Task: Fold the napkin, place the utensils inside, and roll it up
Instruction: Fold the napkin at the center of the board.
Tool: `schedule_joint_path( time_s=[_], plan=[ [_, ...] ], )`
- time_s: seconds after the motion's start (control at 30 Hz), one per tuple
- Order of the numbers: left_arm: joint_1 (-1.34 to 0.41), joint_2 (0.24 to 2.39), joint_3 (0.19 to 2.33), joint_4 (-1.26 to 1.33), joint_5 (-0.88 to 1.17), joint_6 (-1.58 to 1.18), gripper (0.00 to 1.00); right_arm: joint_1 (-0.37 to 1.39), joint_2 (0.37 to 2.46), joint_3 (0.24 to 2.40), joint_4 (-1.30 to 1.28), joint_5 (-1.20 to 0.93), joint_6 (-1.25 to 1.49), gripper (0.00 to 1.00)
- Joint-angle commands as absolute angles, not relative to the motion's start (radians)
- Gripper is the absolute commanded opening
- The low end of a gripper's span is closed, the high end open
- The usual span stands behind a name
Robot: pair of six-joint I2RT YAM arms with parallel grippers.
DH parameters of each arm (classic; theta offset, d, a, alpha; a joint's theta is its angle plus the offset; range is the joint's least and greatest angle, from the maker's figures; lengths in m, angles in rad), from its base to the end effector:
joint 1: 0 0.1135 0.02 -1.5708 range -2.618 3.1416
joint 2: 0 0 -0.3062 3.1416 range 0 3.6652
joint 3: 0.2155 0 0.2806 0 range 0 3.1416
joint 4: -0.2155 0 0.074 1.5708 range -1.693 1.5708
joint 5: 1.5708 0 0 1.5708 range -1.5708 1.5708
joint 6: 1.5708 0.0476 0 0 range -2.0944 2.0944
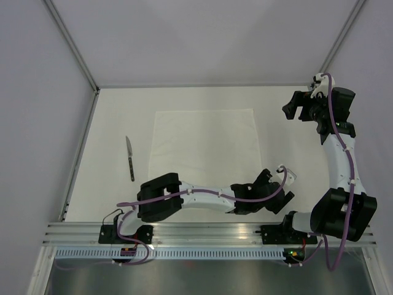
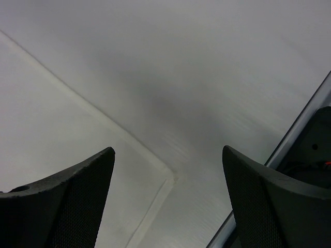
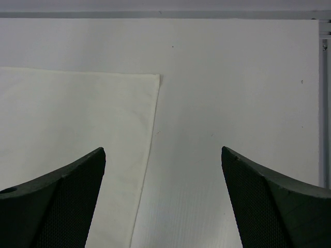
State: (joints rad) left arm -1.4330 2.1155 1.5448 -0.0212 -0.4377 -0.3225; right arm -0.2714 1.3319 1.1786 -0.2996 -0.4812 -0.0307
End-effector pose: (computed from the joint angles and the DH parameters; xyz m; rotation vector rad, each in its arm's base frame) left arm 0.0940 -0.5311 0.2125 0.9124 1.9515 -0.5727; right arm 0.3258 -0.0678 0.3776 -0.0632 1.9796 0.2906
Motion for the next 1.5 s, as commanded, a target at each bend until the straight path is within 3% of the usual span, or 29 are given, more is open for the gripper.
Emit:
schedule_joint_path(
  time_s=[0.0, 0.23, 0.4, 1.3, 1.47],
  plan=[
    [-1.453, 2.186, 1.629, -0.058, -0.397, -0.374, 0.88, -0.273, 1.321, 1.189, -0.275, -0.465, -0.049, 0.98],
    [-1.454, 2.229, 1.671, -0.117, -0.420, -0.411, 0.81, -0.273, 1.344, 1.187, -0.287, -0.462, -0.052, 0.98],
    [-1.460, 2.218, 1.637, -0.129, -0.405, -0.452, 0.65, -0.273, 1.344, 1.189, -0.293, -0.448, -0.061, 0.98],
    [-1.477, 2.226, 1.595, -0.160, -0.457, -0.466, 0.57, -0.273, 1.361, 1.190, -0.301, -0.440, -0.064, 0.98],
    [-1.476, 2.247, 1.628, -0.160, -0.446, -0.449, 0.50, -0.273, 1.362, 1.184, -0.298, -0.440, -0.064, 0.98]
  ],
)
